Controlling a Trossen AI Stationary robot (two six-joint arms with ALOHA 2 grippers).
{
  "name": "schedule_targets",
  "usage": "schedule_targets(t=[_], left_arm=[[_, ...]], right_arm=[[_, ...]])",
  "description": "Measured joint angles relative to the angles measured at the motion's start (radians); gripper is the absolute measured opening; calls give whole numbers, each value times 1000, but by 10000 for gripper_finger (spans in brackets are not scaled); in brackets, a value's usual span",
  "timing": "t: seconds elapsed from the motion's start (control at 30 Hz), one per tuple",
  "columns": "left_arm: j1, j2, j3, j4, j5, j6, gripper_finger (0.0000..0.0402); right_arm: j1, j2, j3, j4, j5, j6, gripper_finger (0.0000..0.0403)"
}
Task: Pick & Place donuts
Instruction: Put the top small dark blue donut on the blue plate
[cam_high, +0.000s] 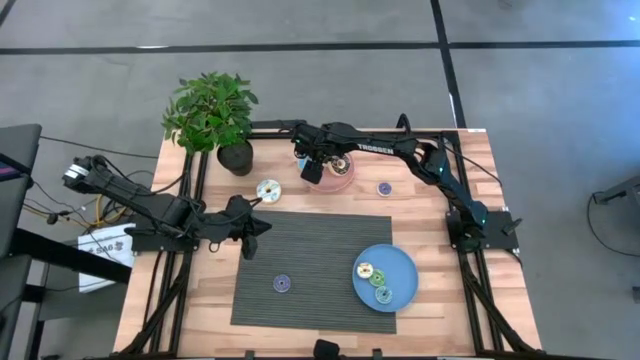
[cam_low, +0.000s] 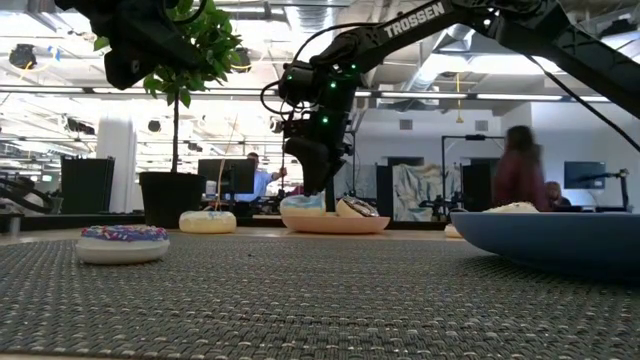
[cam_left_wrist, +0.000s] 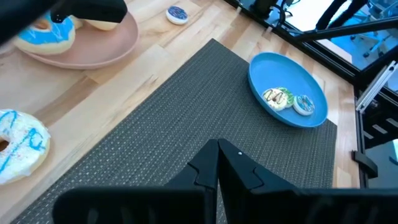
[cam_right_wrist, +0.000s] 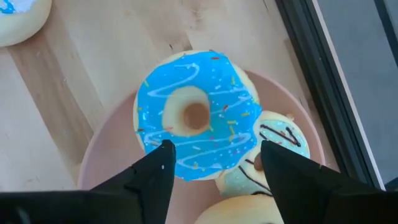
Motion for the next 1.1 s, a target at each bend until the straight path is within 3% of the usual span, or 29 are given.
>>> schedule_targets(t=[0.37, 0.73, 0.93, 1.1], left_arm=[[0, 0, 0, 0, 0, 11, 0], [0, 0, 0, -46, 4, 14, 0], [0, 0, 0, -64, 22, 10, 0], [6, 0, 0, -68, 37, 50, 0]], right_arm=[[-19, -30, 9, -44, 79, -19, 217], [-22, -77, 81, -152, 67, 10, 212], [-20, -127, 69, -338, 29, 182, 201], [-20, -237, -99, -311, -88, 332, 177]])
